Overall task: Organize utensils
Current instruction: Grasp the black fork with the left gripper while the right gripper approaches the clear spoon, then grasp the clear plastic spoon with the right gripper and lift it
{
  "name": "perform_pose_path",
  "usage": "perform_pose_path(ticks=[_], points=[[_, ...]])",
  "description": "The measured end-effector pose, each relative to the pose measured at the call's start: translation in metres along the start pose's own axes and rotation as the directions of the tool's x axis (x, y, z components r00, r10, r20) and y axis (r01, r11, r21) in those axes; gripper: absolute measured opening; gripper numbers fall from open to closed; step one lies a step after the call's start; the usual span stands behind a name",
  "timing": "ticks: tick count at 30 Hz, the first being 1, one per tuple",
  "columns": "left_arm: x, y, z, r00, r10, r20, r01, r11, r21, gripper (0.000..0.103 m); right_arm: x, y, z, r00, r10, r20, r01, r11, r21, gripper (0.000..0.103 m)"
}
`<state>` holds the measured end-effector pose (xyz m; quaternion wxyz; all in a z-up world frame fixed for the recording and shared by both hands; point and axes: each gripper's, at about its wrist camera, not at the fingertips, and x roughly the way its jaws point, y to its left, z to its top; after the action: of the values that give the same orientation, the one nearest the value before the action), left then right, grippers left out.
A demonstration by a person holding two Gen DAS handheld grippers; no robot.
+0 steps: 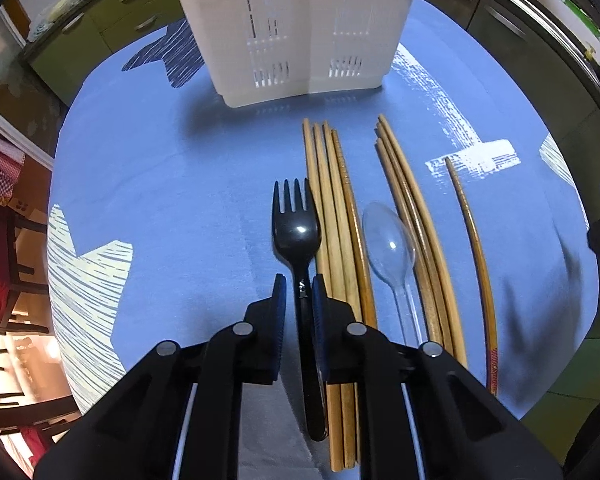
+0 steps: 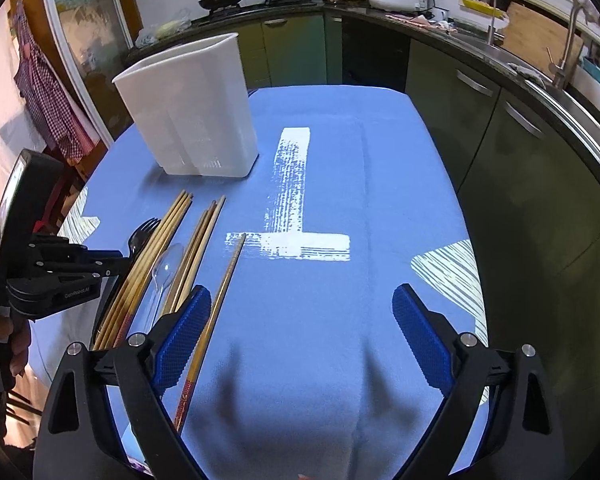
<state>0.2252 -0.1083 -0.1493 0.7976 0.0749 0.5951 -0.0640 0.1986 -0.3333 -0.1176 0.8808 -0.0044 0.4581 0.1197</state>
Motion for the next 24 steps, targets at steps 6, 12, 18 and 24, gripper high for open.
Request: perform_pose_path(ticks=[6, 12, 18, 24], points=[[0.006, -0.002, 0.003, 1.0, 0.02, -0.02, -0.02, 1.0, 0.02, 0.013, 0.015, 0.002, 0.01, 0.996, 0.033, -0.086, -0.034, 0.999, -0.012, 0.084], [0.011, -0.002, 0.007, 0.999, 0.029, -0.025, -0.028, 0.999, 0.022, 0.013, 0.025, 0.01, 0.018, 0.984, 0.053, -0.169, -0.059, 0.998, -0.032, 0.076], [0.01, 0.001, 0.004, 0.999, 0.035, -0.017, -0.034, 0.999, 0.038, 0.009, 0.029, 0.023, 0.022, 0.967, 0.101, -0.234, -0.115, 0.992, -0.043, 0.076], [0.002, 0.029, 0.001, 0.998, 0.064, 0.011, -0.064, 0.998, -0.009, 0.009, 0.038, 0.058, 0.024, 0.926, 0.16, -0.342, -0.188, 0.981, -0.051, 0.079]])
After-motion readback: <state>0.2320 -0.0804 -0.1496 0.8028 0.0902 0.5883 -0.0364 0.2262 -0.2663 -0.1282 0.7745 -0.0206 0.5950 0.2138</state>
